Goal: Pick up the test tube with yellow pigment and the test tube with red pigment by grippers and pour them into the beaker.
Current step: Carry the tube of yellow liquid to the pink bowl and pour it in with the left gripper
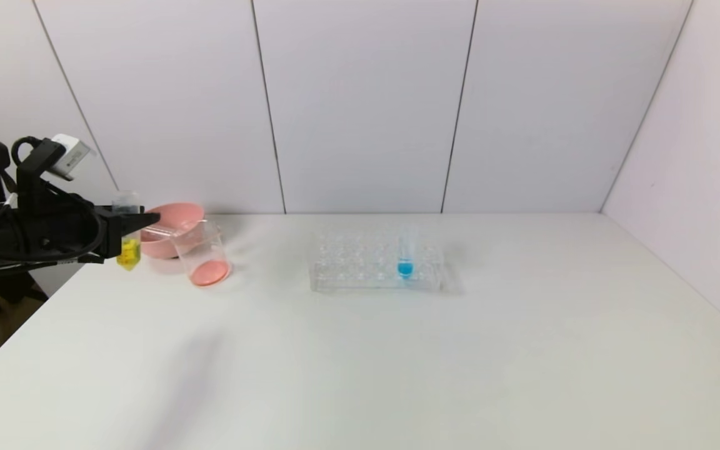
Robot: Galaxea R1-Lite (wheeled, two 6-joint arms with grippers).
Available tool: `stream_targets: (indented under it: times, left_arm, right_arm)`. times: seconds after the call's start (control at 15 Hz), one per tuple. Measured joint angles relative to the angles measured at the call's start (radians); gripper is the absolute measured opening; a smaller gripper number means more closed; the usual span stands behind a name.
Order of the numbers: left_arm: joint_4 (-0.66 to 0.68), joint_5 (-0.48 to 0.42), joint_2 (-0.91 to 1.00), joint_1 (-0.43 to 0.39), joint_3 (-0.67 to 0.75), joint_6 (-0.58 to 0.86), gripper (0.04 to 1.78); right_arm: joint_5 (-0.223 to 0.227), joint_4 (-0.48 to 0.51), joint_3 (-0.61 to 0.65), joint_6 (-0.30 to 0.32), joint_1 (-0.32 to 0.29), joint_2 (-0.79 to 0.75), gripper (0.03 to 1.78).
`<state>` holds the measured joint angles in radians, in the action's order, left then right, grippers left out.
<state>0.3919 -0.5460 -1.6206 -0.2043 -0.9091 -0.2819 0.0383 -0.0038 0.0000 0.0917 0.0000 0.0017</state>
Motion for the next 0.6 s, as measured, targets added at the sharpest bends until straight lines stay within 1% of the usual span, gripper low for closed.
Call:
stream_targets:
  times: [0.2, 0.47, 0.6]
  left_arm:
    - [-0.079, -0.008, -0.083, -0.007, -0.142, -0.081, 0.50]
    - [-0.356, -0.037, -0.156, -0.005, -0.319, -0.258, 0.50]
    - [-0.482, -0.034, -0.171, 0.004, -0.392, -0.323, 0.50]
  right_arm:
    - [0.000, 0.000, 0.000, 0.000, 0.000, 0.000, 1.71]
    - [0.000, 0.000, 0.000, 0.000, 0.000, 0.000, 1.71]
    - [-0.001, 0.000, 0.000, 0.000, 0.000, 0.000, 1.71]
